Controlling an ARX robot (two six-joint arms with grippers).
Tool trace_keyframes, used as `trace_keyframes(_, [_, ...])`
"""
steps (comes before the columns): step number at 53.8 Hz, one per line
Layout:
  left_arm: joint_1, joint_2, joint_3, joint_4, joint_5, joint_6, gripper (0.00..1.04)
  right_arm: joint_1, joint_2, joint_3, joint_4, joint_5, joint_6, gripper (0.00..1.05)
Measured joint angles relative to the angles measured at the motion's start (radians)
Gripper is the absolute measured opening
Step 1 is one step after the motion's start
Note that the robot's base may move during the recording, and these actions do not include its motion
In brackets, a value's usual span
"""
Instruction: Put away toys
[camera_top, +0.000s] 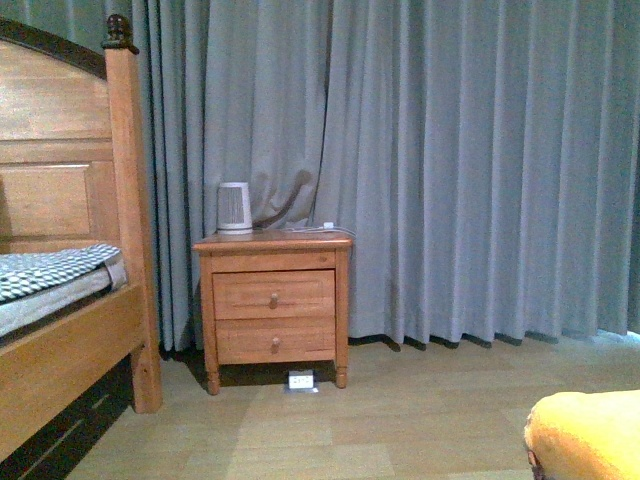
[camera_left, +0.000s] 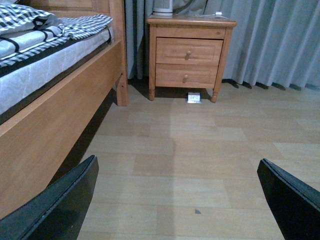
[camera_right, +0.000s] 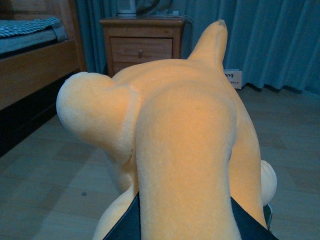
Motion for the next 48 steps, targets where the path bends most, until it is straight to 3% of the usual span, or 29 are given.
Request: trace_keyframes(48, [0.000, 0.000, 0.000, 0.000, 0.000, 0.000, 0.99, 0.000, 0.001, 0.000, 0.000, 0.000, 0.000, 0.18])
